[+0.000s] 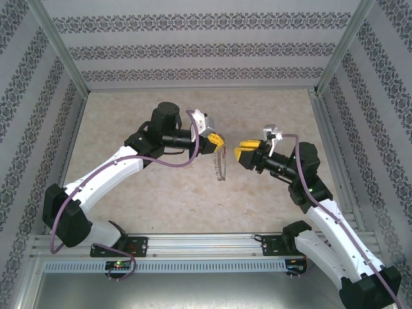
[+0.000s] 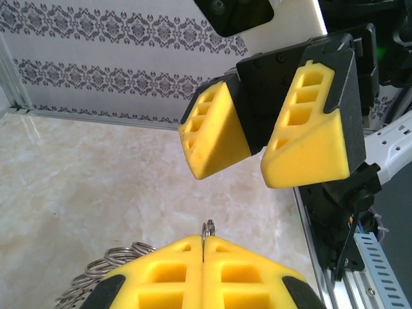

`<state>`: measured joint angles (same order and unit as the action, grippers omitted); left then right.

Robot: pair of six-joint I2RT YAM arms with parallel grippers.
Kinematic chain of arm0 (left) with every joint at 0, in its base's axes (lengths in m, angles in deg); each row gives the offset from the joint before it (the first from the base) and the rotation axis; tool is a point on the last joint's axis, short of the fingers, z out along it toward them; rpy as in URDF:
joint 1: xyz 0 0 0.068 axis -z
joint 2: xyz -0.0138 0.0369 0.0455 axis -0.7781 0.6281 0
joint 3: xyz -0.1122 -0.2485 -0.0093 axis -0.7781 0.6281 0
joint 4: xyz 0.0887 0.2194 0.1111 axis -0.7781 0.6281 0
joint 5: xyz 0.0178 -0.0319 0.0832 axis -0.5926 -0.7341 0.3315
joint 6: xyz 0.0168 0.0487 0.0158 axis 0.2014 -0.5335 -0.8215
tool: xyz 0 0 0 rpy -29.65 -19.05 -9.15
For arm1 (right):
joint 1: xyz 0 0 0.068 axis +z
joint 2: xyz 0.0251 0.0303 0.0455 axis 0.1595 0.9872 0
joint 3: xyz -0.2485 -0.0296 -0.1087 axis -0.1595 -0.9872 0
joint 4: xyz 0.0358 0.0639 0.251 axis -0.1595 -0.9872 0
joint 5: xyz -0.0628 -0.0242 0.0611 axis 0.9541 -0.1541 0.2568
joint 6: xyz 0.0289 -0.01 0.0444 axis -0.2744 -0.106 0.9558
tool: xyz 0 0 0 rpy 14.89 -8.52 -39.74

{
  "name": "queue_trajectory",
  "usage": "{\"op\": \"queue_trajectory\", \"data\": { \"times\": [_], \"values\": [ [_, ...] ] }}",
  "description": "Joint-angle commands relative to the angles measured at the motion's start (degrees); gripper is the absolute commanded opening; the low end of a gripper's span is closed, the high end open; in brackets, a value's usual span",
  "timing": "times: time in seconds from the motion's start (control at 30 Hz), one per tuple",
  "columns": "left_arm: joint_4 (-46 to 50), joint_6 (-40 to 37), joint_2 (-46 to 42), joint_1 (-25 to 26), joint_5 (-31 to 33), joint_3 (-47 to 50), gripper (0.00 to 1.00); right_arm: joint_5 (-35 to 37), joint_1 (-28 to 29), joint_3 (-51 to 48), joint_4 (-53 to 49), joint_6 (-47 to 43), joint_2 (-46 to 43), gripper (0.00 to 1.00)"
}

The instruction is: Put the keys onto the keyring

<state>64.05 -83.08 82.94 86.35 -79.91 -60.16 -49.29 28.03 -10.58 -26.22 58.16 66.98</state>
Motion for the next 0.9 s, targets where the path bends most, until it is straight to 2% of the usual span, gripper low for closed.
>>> {"op": "queue_trajectory", "data": {
  "times": [0.0,0.37,0.67,0.87],
  "values": [
    [-6.09,2.04,-1.39,0.15,-0.19,0.59,0.00,0.79,-0.31,1.46,3.86,1.95,1.01,0.51],
    [-8.03,4.25,-0.78,0.06,-0.30,0.73,0.00,-1.89,1.44,0.28,10.77,3.47,6.56,0.49],
    [-8.49,4.71,-0.07,0.08,-0.42,0.53,0.00,-1.95,2.95,-1.06,14.30,4.05,9.56,0.40],
    [-9.12,4.99,0.05,0.05,-0.13,0.56,0.00,-2.81,3.45,-1.68,14.36,3.54,10.28,0.07]
  ]
}}
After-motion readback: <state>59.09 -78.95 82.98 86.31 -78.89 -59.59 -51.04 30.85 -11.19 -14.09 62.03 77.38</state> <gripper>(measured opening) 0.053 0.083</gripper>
